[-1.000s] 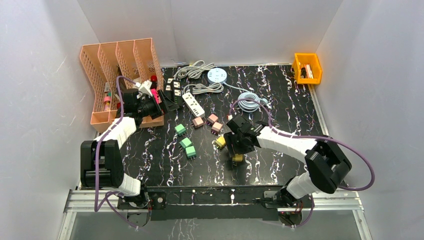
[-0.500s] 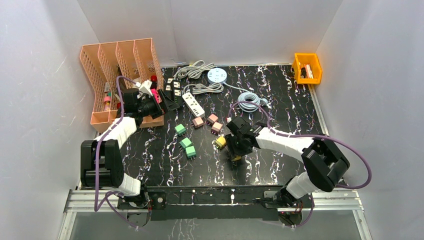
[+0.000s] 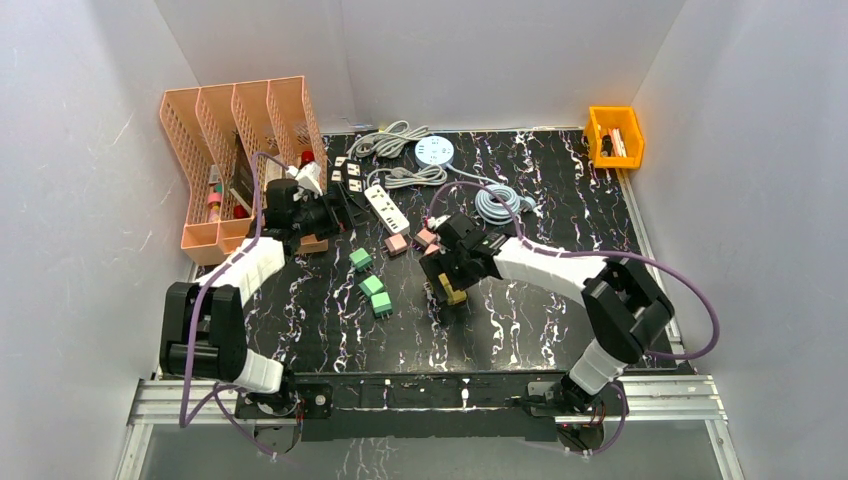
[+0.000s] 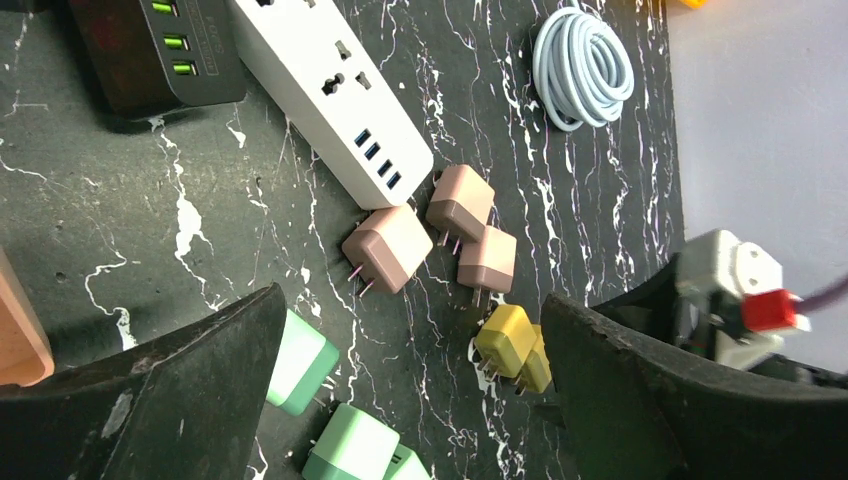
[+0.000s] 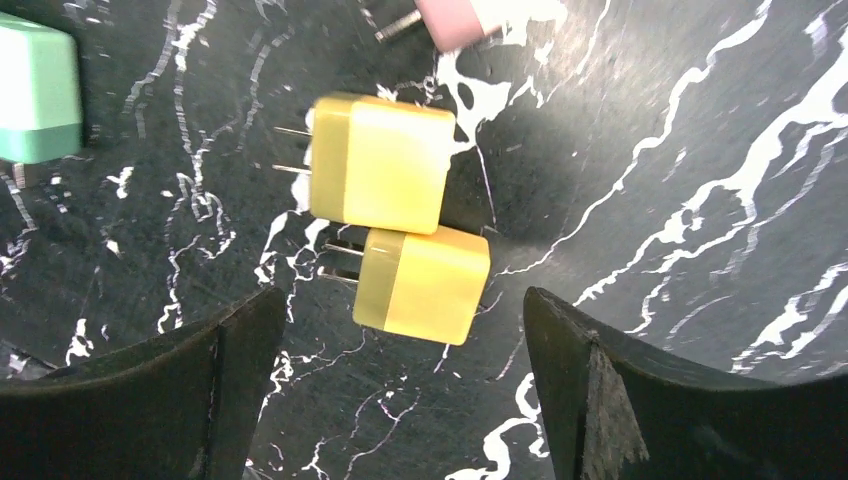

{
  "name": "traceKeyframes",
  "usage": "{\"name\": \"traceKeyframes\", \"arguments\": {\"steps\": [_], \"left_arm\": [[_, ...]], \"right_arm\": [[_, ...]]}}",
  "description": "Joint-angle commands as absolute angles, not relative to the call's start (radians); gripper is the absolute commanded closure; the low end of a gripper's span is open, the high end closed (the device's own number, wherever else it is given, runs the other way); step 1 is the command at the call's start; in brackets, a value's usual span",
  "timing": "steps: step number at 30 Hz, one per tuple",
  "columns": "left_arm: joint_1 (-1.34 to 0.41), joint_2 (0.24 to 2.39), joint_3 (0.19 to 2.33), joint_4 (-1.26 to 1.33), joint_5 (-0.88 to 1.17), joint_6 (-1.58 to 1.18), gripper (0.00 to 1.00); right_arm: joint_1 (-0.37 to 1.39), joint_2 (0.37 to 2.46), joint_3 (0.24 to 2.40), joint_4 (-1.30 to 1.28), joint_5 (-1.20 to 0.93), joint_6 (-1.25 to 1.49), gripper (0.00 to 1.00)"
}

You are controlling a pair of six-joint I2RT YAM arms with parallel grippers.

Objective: Pull the plug off the socket

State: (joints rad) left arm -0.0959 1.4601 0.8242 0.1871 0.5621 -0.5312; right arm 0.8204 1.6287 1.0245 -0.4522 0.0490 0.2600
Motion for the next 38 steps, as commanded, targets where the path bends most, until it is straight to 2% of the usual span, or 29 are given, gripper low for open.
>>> {"name": "traceKeyframes", "arguments": {"steps": [1,4,7,10,19,24,31,34,38], "left_arm": [[-0.112,1.373,0.816,0.157,0.474,-0.476,0.02],[-0.115,1.373,0.859,0.103,0.479,-0.413,0.02],[-0.121,1.373,0.949,-0.029,0.330,-0.416,0.02],[-0.122,1.373,0.983,-0.083,0.295,-0.396,0.02],[-0.121,1.291,0.975,-0.086,0.280,-0.386,0.02],[-0.121,1.195,0.919,-0.004,0.244,-0.394,0.02],[-0.121,1.126,0.871,0.060,0.241,-0.389,0.02],[-0.121,1.123,0.872,0.061,0.247,-0.386,0.12],[-0.121,1.125,0.871,0.066,0.263,-0.371,0.11]], "right_arm": [[0.822,1.480,1.094,-0.391,0.040,0.154,0.02],[0.816,1.398,1.104,-0.362,0.086,0.129,0.02],[0.802,1.322,1.069,-0.297,0.150,0.115,0.02],[0.782,1.274,1.021,-0.215,0.176,0.094,0.02],[0.590,1.243,1.002,-0.106,-0.033,0.144,0.02],[0.492,1.082,0.874,0.051,0.020,0.211,0.02],[0.472,1.069,0.860,-0.008,-0.010,0.240,0.02],[0.472,1.067,0.840,0.006,-0.020,0.257,0.02],[0.472,1.065,0.835,0.012,-0.025,0.270,0.02]]}}
